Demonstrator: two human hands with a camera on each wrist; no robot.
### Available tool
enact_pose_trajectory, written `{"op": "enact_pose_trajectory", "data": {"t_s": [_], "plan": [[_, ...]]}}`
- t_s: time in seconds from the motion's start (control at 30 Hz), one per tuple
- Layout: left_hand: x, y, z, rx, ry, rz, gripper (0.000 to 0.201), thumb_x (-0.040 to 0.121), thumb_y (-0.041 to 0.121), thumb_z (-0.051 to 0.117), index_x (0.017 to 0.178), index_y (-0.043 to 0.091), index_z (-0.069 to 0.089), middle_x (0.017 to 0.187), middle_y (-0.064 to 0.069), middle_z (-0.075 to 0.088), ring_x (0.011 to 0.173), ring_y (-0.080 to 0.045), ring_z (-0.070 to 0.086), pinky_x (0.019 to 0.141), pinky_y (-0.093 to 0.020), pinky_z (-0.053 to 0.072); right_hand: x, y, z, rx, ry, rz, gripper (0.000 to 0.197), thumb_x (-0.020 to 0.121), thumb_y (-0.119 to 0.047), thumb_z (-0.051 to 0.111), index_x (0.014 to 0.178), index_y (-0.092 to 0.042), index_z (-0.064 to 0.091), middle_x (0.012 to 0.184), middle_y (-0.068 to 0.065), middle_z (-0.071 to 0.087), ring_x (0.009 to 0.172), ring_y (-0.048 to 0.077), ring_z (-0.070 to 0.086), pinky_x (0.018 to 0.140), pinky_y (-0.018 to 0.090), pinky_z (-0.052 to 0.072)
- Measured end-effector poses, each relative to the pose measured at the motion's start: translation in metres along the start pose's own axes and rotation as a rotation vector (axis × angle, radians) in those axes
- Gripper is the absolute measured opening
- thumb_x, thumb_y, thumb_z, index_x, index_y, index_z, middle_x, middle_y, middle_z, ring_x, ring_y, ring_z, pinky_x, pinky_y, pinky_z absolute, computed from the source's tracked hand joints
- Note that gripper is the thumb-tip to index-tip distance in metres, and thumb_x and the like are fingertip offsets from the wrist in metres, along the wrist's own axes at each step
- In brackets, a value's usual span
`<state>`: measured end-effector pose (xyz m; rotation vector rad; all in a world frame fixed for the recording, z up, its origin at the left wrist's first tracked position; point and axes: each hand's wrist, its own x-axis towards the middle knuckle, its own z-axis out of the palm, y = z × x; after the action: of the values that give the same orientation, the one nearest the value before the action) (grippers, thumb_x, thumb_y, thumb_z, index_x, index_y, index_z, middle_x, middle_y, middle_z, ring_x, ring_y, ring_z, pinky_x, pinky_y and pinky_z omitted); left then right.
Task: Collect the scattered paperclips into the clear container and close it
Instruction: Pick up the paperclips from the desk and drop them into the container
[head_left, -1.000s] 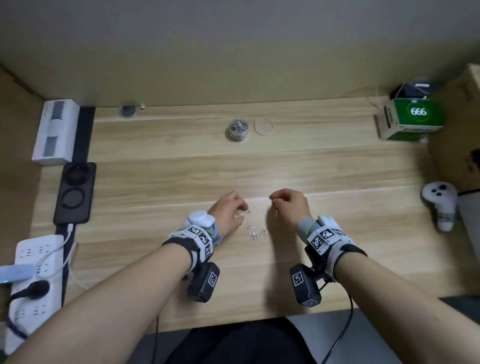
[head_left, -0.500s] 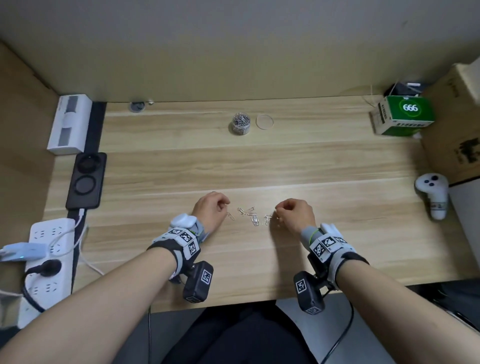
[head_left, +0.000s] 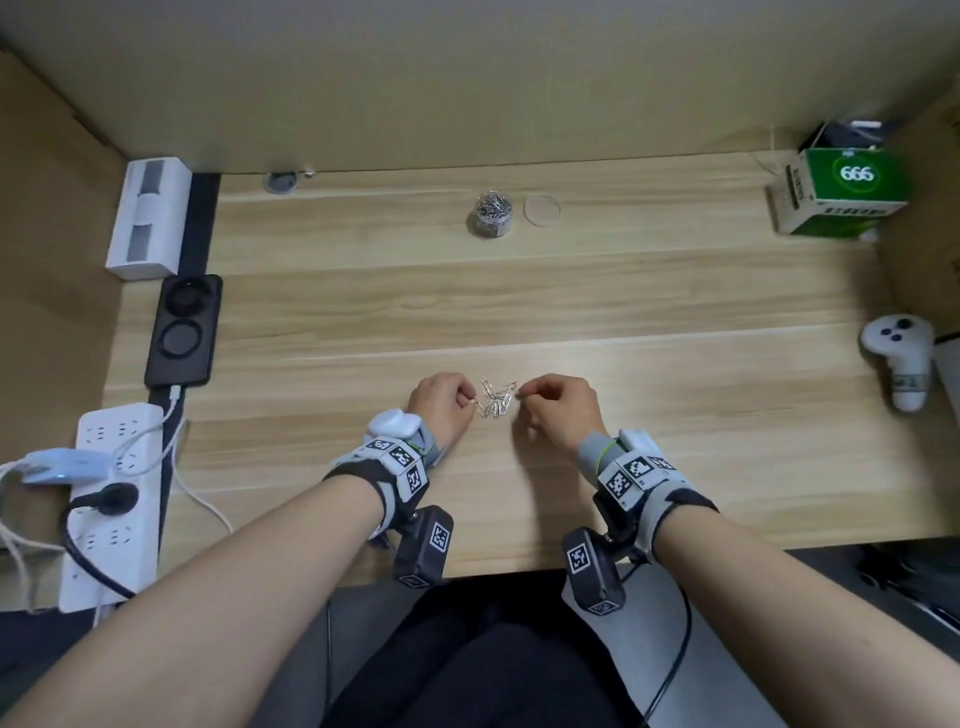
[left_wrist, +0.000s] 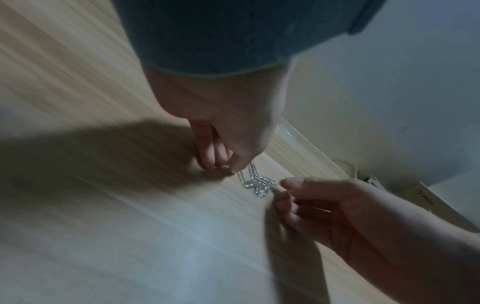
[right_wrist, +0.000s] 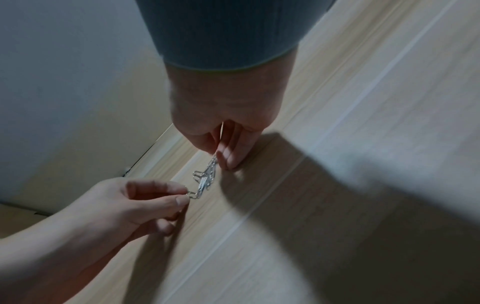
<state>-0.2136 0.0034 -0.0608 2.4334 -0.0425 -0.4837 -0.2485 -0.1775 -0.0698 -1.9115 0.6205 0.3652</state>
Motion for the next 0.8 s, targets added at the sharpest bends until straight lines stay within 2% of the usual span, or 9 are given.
{"op": "enact_pose_trajectory", "data": {"t_s": [0.1, 0.17, 0.23, 0.33, 0.4, 0.47, 0.6, 0.7, 0.8], "plan": [[0.004, 0.012, 0.011, 0.01, -0.031, 0.04, 0.02, 0.076, 0.006, 0.059, 0.082, 0.02, 0.073, 0.088, -0.001, 0.069, 0.085, -0.022, 0.062, 0.073, -0.025, 0.043, -0.007, 0.007, -0.019, -0.018, 0.028, -0.002, 0.02, 0.069, -0.016, 0.062, 0.074, -0.029, 0.076, 0.077, -0.006, 0.076, 0.076, 0.017, 0.071, 0.088, 0.042, 0.058], [0.005, 0.018, 0.017, -0.007, -0.048, 0.067, 0.022, 0.078, 0.004, 0.057, 0.082, 0.018, 0.073, 0.09, -0.003, 0.067, 0.085, -0.022, 0.061, 0.074, -0.026, 0.043, -0.012, 0.01, -0.029, -0.046, 0.039, -0.032, 0.019, 0.075, -0.007, 0.069, 0.085, -0.022, 0.075, 0.089, -0.001, 0.076, 0.083, 0.016, 0.069, 0.093, 0.039, 0.055], [0.003, 0.022, 0.02, -0.036, -0.038, 0.088, 0.024, 0.078, 0.002, 0.056, 0.081, 0.018, 0.073, 0.087, -0.002, 0.065, 0.08, -0.02, 0.058, 0.072, -0.026, 0.042, -0.016, 0.012, -0.034, -0.097, 0.037, -0.093, 0.029, 0.073, -0.007, 0.078, 0.099, -0.018, 0.072, 0.104, 0.004, 0.07, 0.092, 0.017, 0.065, 0.096, 0.037, 0.052], [-0.004, 0.02, 0.015, -0.074, 0.014, 0.095, 0.024, 0.078, 0.001, 0.056, 0.08, 0.019, 0.071, 0.085, 0.001, 0.065, 0.073, -0.015, 0.056, 0.071, -0.027, 0.045, -0.013, 0.013, -0.03, -0.224, 0.01, -0.132, 0.057, 0.064, -0.026, 0.088, 0.115, -0.021, 0.064, 0.114, 0.001, 0.054, 0.102, 0.017, 0.06, 0.095, 0.032, 0.049], [-0.006, 0.012, 0.009, -0.092, 0.056, 0.079, 0.024, 0.079, 0.0, 0.056, 0.08, 0.019, 0.071, 0.087, 0.003, 0.066, 0.073, -0.013, 0.055, 0.071, -0.025, 0.045, -0.01, 0.009, -0.021, -0.328, -0.02, -0.142, 0.076, 0.056, -0.043, 0.088, 0.123, -0.028, 0.056, 0.119, -0.004, 0.046, 0.105, 0.016, 0.058, 0.092, 0.035, 0.051], [-0.008, 0.002, 0.001, -0.095, 0.087, 0.059, 0.025, 0.08, -0.001, 0.055, 0.079, 0.019, 0.071, 0.088, 0.003, 0.065, 0.073, -0.012, 0.053, 0.072, -0.023, 0.043, -0.008, 0.002, -0.012, -0.454, -0.043, -0.206, 0.082, 0.053, -0.051, 0.087, 0.124, -0.031, 0.05, 0.121, -0.003, 0.043, 0.106, 0.018, 0.055, 0.087, 0.037, 0.052], [-0.014, -0.016, -0.013, -0.098, 0.11, 0.032, 0.028, 0.08, -0.002, 0.054, 0.079, 0.02, 0.071, 0.085, 0.006, 0.062, 0.074, -0.011, 0.052, 0.073, -0.022, 0.041, -0.001, -0.004, -0.001, -0.532, -0.038, -0.321, 0.069, 0.057, -0.051, 0.087, 0.115, -0.034, 0.053, 0.116, -0.004, 0.047, 0.101, 0.022, 0.058, 0.079, 0.038, 0.053], [-0.02, -0.024, -0.019, -0.104, 0.11, 0.013, 0.028, 0.08, -0.003, 0.054, 0.079, 0.019, 0.071, 0.086, 0.004, 0.063, 0.073, -0.011, 0.051, 0.072, -0.023, 0.041, 0.006, -0.004, 0.001, -0.494, -0.035, -0.327, 0.054, 0.061, -0.052, 0.085, 0.105, -0.033, 0.06, 0.107, -0.008, 0.052, 0.097, 0.018, 0.061, 0.076, 0.035, 0.052], [-0.021, -0.028, -0.018, -0.12, 0.112, -0.002, 0.027, 0.079, -0.003, 0.055, 0.081, 0.018, 0.071, 0.086, 0.002, 0.064, 0.07, -0.012, 0.05, 0.072, -0.023, 0.042, 0.01, -0.007, 0.002, -0.472, -0.034, -0.318, 0.038, 0.066, -0.049, 0.084, 0.093, -0.03, 0.066, 0.097, -0.008, 0.053, 0.089, 0.017, 0.059, 0.071, 0.031, 0.044]]}}
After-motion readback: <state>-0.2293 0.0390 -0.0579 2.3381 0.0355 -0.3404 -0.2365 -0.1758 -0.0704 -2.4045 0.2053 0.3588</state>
